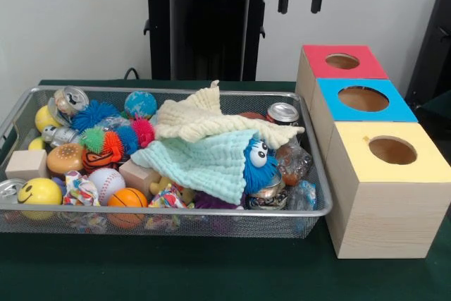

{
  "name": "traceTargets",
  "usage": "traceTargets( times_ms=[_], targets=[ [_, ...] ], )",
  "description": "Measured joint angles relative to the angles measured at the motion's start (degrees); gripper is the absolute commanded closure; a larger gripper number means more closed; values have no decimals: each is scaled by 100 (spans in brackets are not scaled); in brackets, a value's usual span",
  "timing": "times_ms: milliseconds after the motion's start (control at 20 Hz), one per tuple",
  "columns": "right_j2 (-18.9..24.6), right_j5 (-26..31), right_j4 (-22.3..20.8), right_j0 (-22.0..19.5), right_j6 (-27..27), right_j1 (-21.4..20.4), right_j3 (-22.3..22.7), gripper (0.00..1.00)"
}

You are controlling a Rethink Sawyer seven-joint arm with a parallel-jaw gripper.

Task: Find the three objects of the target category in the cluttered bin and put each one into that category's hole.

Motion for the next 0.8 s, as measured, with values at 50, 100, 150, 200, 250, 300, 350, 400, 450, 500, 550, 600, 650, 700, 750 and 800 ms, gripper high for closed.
traceTargets(
  times_ms=[50,100,150,200,250,300,350,400,450,500,550,600,650,700,750,800],
  targets=[
    [8,-25,0,-7,0,58,-1,0],
    [16,-49,0,-9,0,108,-1,0],
    [27,-77,0,-10,0,167,-2,0],
    [41,-99,0,-10,0,216,-2,0],
    [55,-122,0,-11,0,265,-2,0],
    [76,-148,1,-11,0,325,-2,0],
    [98,-174,1,-11,0,385,-2,0],
    [112,-185,1,-11,0,422,-2,0],
    [126,-193,1,-10,0,453,-2,0],
    [136,-198,2,-8,0,495,-3,0],
    [136,-196,1,-6,0,519,-2,0],
    [136,-196,1,-5,0,546,-3,0],
    [136,-198,2,-5,0,557,-4,0],
    [136,-198,2,-5,0,571,-3,0],
    [136,-196,2,-5,0,596,-4,0],
    [136,-198,2,-6,0,615,-4,0]
  ],
)
